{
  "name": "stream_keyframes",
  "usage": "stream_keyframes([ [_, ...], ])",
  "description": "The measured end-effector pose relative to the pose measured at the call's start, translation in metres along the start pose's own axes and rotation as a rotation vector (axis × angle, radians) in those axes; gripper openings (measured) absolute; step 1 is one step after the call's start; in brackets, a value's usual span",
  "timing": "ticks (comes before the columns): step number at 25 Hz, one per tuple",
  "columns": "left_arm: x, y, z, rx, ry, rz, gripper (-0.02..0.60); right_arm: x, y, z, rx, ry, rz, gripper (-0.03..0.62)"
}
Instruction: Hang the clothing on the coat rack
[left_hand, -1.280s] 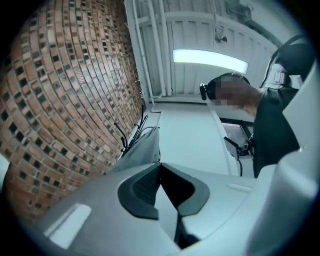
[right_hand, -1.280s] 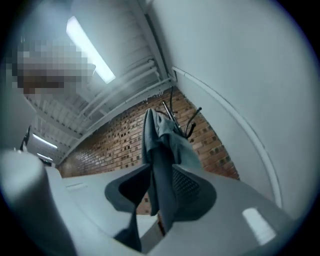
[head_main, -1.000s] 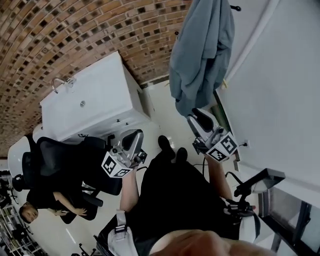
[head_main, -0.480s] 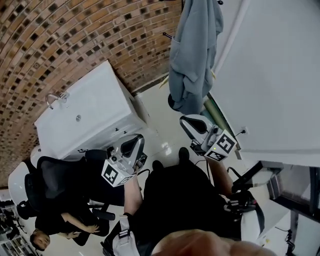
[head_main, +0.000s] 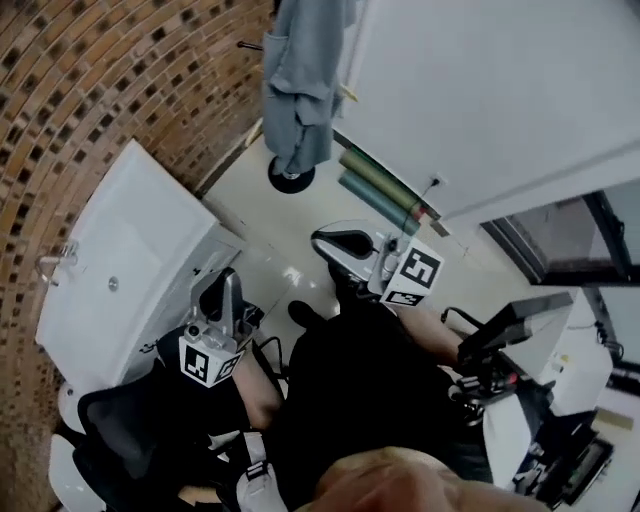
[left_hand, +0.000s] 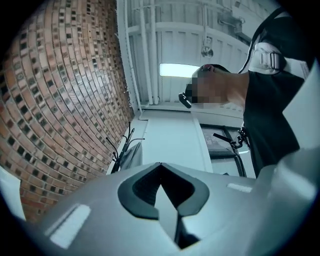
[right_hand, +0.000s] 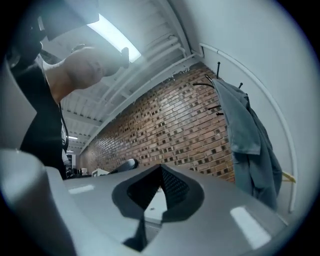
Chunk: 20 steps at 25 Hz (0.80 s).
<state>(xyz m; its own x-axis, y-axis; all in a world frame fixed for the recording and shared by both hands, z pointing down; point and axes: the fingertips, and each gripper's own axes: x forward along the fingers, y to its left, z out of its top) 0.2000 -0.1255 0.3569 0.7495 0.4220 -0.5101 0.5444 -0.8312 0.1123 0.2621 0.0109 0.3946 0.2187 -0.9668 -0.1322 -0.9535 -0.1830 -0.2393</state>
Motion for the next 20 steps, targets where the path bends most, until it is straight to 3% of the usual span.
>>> stream_keyframes([
  [3, -0.004, -0.014, -0.01, -0.03, -0.007, -0.001, 0.003, -0.009, 0.006, -0.009, 0.017, 0.023, -0.008, 0.0],
  [7, 0.017, -0.056, -0.016, -0.073, 0.009, -0.11, 0.003, -0.045, 0.02, 0.01, -0.017, -0.029, -0.07, 0.0],
  [12, 0.036, -0.089, -0.004, -0.027, 0.026, -0.187, 0.003, -0.061, 0.029, 0.027, -0.046, -0.073, -0.066, 0.0],
  [20, 0.077, -0.119, -0.025, 0.018, 0.061, -0.165, 0.003, -0.094, -0.002, 0.043, -0.035, -0.108, -0.012, 0.0],
])
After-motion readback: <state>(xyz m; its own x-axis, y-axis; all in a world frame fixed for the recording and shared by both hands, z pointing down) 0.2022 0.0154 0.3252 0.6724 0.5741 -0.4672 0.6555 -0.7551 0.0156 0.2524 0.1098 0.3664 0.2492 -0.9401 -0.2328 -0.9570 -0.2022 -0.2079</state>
